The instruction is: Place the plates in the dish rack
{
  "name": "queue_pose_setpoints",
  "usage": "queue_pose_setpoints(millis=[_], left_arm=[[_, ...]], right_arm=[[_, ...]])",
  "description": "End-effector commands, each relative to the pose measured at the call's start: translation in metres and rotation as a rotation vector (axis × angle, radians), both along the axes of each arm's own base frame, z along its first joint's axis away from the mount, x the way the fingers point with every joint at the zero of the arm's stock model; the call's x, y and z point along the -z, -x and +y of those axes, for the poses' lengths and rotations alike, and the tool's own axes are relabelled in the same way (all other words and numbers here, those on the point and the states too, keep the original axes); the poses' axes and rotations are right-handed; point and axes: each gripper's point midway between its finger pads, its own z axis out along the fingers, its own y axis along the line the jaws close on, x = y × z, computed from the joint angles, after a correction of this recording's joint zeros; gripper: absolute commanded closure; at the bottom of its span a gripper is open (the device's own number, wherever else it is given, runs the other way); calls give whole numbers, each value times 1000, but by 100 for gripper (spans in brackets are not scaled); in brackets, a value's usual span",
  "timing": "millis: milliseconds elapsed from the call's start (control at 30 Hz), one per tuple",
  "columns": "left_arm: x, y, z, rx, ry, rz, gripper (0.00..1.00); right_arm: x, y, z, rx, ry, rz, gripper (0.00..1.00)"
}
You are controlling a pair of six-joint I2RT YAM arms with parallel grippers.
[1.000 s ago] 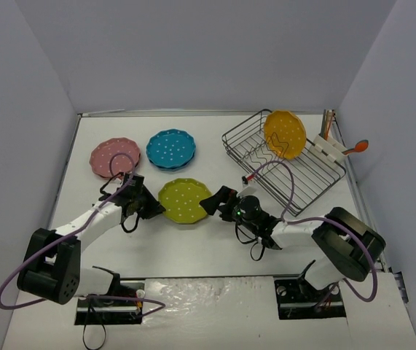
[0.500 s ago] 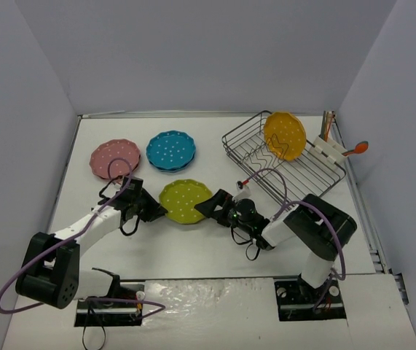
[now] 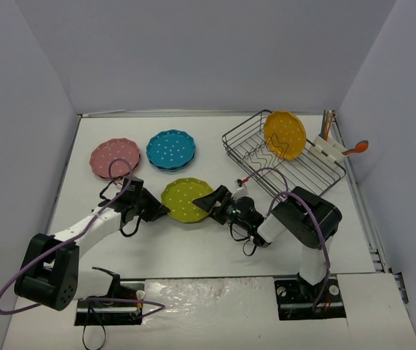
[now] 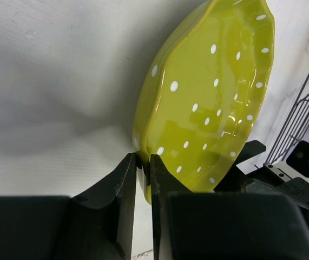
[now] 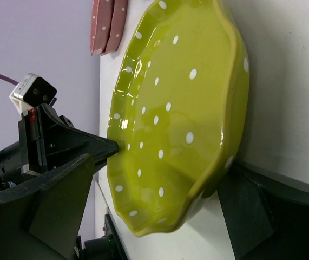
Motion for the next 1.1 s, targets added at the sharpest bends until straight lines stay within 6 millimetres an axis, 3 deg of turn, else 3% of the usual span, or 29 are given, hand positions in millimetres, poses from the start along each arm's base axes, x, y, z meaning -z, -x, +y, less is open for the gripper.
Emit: queue_pose_setpoints(millis=[0, 167, 367, 567, 667, 767, 933, 1067], left_arm=[[-63, -24, -27, 49, 157, -206, 100], [-54, -18, -26, 55, 153, -187, 100], [-35, -7, -23, 73, 127, -153, 100], [-27, -2, -20, 91, 100, -140, 100], [-25, 0, -18, 96, 83, -141, 97], [-21, 4, -12, 94, 43, -132, 82], [-48, -3, 3, 95, -50, -224, 26], [-69, -3, 34, 119, -226, -253, 5]], right_arm=[[-9, -6, 4, 2, -45, -53, 15], [-7, -8, 1, 17, -46, -60, 24], [-18, -8, -3, 27, -59, -96, 52], [-41, -8, -9, 40, -46, -166, 89], [-54, -9, -12, 43, -12, -213, 99], [-75, -11, -14, 48, 28, -270, 100], [-125, -18, -30, 72, 205, -404, 100], [-174, -30, -56, 118, 414, -569, 100]])
